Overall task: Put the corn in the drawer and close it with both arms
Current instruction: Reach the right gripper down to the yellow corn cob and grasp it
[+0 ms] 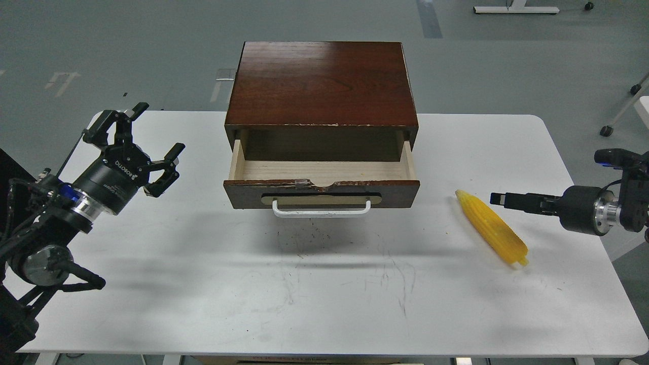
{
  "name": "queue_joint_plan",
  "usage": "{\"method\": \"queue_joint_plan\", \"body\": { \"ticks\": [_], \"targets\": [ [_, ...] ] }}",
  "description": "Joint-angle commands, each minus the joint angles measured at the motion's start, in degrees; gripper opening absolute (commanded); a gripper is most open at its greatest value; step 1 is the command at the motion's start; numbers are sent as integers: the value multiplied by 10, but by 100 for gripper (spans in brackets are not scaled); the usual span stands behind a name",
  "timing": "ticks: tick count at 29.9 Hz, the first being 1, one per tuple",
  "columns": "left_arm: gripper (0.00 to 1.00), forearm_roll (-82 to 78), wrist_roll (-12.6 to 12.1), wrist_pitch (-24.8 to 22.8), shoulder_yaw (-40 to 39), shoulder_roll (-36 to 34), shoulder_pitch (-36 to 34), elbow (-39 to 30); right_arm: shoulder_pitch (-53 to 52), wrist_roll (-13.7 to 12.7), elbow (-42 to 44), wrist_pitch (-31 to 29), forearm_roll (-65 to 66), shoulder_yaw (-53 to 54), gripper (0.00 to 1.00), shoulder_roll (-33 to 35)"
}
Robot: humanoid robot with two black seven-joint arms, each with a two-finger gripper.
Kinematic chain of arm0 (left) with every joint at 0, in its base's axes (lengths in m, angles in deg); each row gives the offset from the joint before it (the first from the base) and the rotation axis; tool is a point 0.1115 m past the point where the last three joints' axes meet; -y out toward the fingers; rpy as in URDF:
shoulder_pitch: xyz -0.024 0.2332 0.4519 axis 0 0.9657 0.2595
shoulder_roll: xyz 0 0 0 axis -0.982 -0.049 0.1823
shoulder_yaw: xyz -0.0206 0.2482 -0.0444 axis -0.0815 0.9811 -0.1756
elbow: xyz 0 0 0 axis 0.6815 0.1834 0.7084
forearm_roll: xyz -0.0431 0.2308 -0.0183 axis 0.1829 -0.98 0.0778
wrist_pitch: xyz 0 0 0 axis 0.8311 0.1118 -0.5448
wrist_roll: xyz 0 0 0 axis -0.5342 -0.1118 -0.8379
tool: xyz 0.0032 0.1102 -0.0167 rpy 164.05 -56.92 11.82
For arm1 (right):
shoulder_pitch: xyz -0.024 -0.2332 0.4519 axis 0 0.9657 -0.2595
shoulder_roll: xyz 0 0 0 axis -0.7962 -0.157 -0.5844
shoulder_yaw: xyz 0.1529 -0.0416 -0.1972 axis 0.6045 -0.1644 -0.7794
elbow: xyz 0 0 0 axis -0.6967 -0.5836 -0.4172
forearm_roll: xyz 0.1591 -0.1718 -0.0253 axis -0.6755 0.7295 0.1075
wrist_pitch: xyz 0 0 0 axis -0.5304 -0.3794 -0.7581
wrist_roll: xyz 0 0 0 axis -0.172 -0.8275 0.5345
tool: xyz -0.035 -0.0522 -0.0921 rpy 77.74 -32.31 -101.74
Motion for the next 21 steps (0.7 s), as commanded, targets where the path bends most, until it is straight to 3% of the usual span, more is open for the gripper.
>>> {"method": "queue_joint_plan", "body": {
  "ticks": [1, 12, 16, 18, 19, 21],
  "targets": [
    [100, 0, 0, 0, 0, 2, 0, 0, -8, 0, 16, 1, 4, -32, 100, -23],
    [100, -1, -1, 0, 0, 1, 1, -1, -28, 0, 39, 1, 17, -73, 99, -55],
    [100, -1, -1, 0, 1, 2, 2, -1, -29, 0, 38, 8, 16, -84, 90, -61],
    [100, -1, -1, 0, 1, 2, 2, -1, -29, 0, 37, 8, 16, -86, 81, -61],
    [100, -1, -1, 0, 0, 1, 2, -1, -29, 0, 37, 8, 16, -87, 72, -61],
    [100, -1, -2, 0, 0, 1, 2, -1, -28, 0, 36, 8, 16, -87, 67, -62]
  ]
}}
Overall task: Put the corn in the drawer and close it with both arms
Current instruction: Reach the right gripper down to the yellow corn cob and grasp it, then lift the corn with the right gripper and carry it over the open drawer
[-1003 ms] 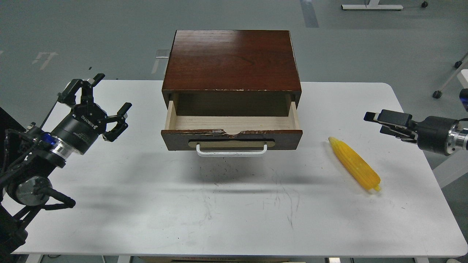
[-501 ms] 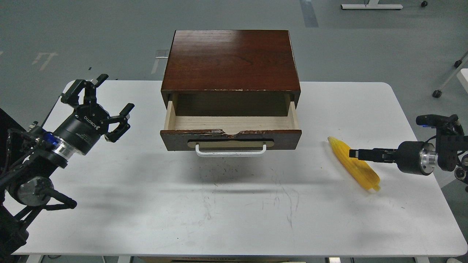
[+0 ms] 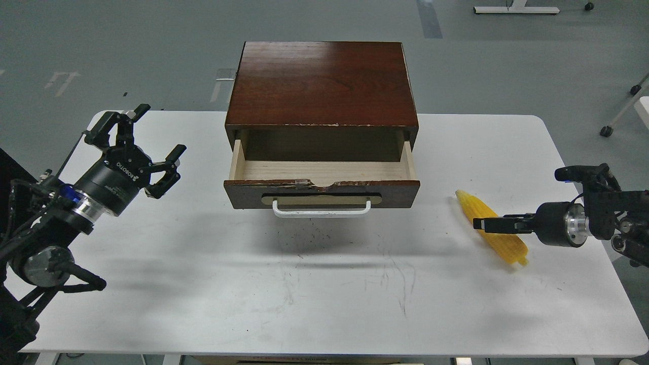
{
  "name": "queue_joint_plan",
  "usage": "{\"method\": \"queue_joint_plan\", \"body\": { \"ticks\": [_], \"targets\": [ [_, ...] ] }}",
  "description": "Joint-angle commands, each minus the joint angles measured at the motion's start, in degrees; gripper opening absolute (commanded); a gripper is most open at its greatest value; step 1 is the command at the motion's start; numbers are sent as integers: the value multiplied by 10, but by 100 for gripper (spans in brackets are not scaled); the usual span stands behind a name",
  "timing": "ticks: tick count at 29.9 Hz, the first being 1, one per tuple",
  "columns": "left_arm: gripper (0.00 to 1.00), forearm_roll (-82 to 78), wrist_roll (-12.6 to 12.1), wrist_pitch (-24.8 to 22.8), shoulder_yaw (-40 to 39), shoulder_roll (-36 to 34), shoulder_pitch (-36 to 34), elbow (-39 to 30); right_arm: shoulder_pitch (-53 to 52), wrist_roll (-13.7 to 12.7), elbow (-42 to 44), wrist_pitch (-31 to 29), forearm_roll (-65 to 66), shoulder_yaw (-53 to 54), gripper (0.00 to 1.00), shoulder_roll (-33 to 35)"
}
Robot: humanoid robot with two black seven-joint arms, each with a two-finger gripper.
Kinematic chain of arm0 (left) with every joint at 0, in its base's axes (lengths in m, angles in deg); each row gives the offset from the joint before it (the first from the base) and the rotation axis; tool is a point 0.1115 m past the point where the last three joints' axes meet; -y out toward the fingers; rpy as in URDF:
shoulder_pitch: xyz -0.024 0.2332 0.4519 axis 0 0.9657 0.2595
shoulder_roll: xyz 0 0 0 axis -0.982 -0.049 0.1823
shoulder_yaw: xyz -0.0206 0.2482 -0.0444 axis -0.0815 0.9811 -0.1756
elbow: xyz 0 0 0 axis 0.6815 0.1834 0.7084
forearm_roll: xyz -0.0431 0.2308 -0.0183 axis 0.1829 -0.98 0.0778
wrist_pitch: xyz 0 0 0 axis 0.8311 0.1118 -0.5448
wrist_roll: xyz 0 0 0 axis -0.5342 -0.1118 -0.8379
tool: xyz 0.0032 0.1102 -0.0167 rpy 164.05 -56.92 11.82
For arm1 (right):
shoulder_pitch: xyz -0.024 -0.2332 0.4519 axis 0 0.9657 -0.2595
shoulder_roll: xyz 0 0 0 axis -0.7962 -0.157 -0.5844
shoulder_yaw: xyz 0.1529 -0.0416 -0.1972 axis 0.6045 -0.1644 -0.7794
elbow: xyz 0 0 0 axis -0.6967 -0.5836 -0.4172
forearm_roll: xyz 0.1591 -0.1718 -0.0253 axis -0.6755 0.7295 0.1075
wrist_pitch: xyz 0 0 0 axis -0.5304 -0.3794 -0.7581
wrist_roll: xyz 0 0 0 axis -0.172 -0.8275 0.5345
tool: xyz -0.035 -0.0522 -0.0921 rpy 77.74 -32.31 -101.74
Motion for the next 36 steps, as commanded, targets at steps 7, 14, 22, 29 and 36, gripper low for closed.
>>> {"method": "queue_joint_plan", "body": {
  "ticks": [7, 14, 22, 29, 36],
  "targets": [
    [100, 0, -2, 0, -1, -1, 0, 0, 0, 0, -2, -1, -1, -21, 50, 1],
    [100, -9, -3, 0, -1, -1, -1, -21, -3, 0, -7, 0, -1, -21, 26, 5],
    [100, -13, -3, 0, -1, -4, -1, -22, -128, 0, -103, -1, -6, -19, 25, 80],
    [100, -13, -3, 0, -1, -2, -3, -22, -248, 0, -121, -7, -3, -34, 26, 78],
    [100, -13, -3, 0, -3, -4, -3, -22, -401, 0, -120, -5, -2, -147, 26, -26]
  ]
}}
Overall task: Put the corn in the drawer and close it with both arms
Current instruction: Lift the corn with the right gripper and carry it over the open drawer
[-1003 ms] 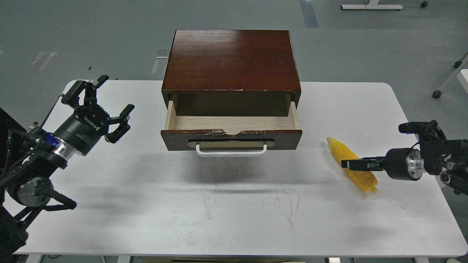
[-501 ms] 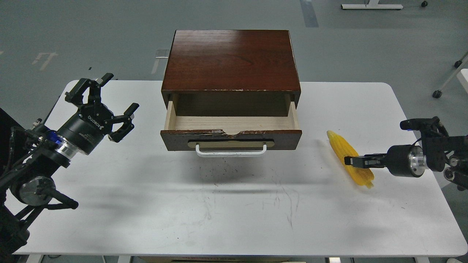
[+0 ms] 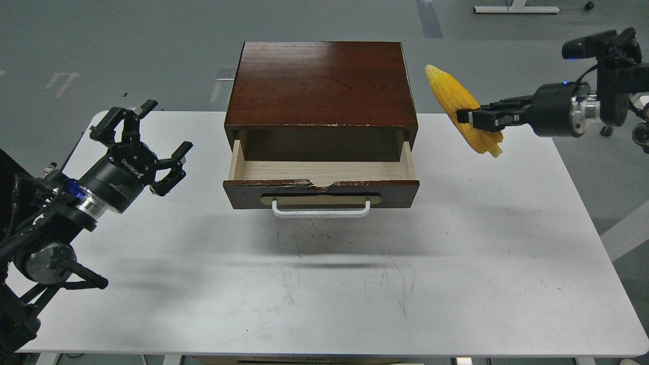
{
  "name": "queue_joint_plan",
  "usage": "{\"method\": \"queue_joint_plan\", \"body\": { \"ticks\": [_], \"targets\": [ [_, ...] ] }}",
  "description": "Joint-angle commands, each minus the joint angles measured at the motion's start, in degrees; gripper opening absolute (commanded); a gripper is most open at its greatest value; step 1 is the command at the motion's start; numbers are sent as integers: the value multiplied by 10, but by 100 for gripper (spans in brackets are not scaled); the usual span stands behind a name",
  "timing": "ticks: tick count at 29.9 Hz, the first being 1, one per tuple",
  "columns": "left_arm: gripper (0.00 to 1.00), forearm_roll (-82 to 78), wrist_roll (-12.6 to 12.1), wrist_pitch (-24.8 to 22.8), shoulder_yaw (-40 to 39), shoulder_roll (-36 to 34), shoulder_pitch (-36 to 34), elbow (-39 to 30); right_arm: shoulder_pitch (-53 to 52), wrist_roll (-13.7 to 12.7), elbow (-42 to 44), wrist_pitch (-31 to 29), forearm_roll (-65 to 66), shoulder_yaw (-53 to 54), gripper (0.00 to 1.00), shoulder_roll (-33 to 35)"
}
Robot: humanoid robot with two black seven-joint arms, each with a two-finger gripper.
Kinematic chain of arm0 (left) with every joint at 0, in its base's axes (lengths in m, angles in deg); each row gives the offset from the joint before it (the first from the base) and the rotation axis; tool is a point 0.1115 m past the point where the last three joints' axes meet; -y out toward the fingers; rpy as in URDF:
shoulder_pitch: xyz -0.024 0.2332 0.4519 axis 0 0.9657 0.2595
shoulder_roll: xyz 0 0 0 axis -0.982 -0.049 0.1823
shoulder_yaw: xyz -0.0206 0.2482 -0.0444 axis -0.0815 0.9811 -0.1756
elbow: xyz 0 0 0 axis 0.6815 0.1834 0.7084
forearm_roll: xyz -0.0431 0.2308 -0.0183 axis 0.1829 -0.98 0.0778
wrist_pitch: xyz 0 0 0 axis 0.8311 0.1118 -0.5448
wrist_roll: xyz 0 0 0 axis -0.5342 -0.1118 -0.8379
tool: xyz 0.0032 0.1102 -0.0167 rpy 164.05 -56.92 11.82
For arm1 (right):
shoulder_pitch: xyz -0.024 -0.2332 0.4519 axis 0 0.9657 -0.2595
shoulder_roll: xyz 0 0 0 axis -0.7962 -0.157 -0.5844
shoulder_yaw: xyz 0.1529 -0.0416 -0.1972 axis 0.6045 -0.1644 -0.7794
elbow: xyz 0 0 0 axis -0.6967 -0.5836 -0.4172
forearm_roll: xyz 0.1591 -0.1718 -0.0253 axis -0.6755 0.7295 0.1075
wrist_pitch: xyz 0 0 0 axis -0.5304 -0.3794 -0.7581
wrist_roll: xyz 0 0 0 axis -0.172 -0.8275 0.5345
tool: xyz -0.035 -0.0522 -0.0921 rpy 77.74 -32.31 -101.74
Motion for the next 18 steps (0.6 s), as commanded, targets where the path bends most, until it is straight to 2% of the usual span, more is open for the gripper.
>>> {"method": "queue_joint_plan", "body": {
  "ticks": [1, 7, 9, 10, 14, 18],
  "targets": [
    [100, 0, 0, 0, -2, -1, 0, 0, -83, 0, 0, 2, 0, -63, 26, -64],
    [100, 0, 0, 0, -2, 0, 1, 0, -161, 0, -5, 11, 3, -124, 25, -166],
    [100, 0, 0, 0, -2, 0, 1, 0, -187, 0, -9, 36, 8, -146, 24, -203],
    [100, 0, 0, 0, -2, 0, 1, 0, -187, 0, -9, 36, 8, -146, 24, -203],
    [100, 0, 0, 0, -2, -1, 1, 0, -211, 0, -6, 101, 39, -198, 22, -270],
    [100, 0, 0, 0, -2, -1, 1, 0, -213, 0, -6, 141, 42, -225, 22, -300]
  ]
}}
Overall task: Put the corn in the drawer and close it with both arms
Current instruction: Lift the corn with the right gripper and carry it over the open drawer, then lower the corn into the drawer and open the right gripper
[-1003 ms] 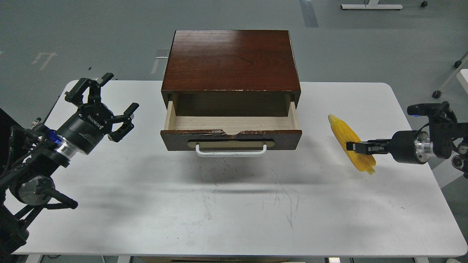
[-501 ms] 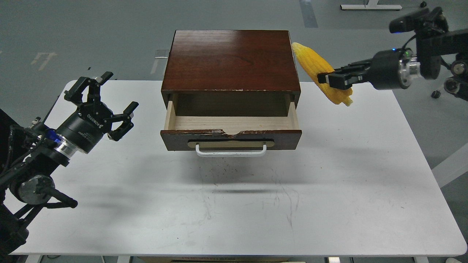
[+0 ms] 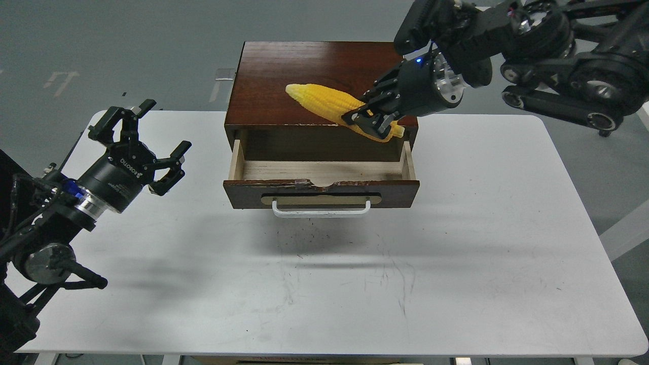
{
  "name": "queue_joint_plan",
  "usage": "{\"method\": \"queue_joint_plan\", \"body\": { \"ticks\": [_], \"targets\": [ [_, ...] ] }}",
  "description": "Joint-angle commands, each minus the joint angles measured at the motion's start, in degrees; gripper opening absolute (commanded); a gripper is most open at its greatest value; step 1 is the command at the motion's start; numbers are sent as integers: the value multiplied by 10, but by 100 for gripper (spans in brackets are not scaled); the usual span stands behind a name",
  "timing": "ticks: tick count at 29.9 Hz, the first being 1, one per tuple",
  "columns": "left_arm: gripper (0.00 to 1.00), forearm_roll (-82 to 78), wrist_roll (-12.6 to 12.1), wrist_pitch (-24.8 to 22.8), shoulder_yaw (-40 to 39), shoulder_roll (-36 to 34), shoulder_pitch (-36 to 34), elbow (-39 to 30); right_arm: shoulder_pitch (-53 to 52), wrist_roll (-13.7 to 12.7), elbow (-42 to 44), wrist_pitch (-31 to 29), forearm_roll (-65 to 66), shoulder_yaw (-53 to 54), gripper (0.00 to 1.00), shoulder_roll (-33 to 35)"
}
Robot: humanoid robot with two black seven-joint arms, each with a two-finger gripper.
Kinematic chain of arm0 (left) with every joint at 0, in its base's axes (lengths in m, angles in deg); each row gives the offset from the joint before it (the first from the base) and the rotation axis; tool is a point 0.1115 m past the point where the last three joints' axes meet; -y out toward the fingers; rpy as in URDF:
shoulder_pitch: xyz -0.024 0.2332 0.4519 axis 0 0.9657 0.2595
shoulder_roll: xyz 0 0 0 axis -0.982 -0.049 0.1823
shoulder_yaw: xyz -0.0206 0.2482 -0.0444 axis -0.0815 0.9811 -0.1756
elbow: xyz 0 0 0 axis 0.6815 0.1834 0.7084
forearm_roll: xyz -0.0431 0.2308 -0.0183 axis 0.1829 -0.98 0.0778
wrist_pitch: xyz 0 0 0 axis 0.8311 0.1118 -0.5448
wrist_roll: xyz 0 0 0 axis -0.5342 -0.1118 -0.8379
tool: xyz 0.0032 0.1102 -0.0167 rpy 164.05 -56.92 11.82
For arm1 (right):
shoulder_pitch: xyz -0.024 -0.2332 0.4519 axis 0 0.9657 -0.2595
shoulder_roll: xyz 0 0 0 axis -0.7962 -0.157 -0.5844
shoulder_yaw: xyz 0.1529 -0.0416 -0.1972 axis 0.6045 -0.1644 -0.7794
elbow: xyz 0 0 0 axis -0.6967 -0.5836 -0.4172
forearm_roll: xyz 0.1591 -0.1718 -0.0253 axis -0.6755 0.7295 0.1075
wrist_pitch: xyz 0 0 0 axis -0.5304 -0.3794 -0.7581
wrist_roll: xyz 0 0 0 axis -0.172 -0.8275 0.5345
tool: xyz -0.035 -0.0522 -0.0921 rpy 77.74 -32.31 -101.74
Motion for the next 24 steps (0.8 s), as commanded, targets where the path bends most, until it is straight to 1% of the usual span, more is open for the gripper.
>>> {"method": "queue_joint_plan", "body": {
  "ticks": [1, 8, 14, 15, 16, 18, 20, 21, 22, 24],
  "targets": [
    [100, 0, 0, 0, 1, -1, 0, 0, -1, 0, 1, 46, 6, -38, 22, -34],
    [100, 0, 0, 0, 0, -2, 0, 0, 14, 0, 18, 118, 11, -105, 23, -68],
    [100, 0, 0, 0, 1, -4, 0, 0, 41, 0, 43, 123, 10, -107, 25, -86],
    [100, 0, 0, 0, 1, -4, 0, 0, 44, 0, 49, 123, 10, -106, 26, -89],
    [100, 0, -1, 0, 1, -5, 0, 0, 47, 0, 54, 123, 10, -106, 31, -93],
    [100, 0, 0, 0, 2, -7, 0, 0, 48, 0, 56, 123, 10, -106, 34, -93],
    [100, 0, 0, 0, 2, -8, 0, 0, 50, 0, 57, 124, 9, -106, 47, -96],
    [100, 0, 0, 0, 2, -8, 1, 0, 50, 0, 57, 124, 8, -105, 50, -96],
    [100, 0, 0, 0, 2, -8, 1, 0, 50, 0, 57, 124, 7, -104, 59, -96],
    [100, 0, 0, 0, 2, -8, 1, 0, 48, 0, 57, 124, 6, -104, 63, -96]
  ]
}}
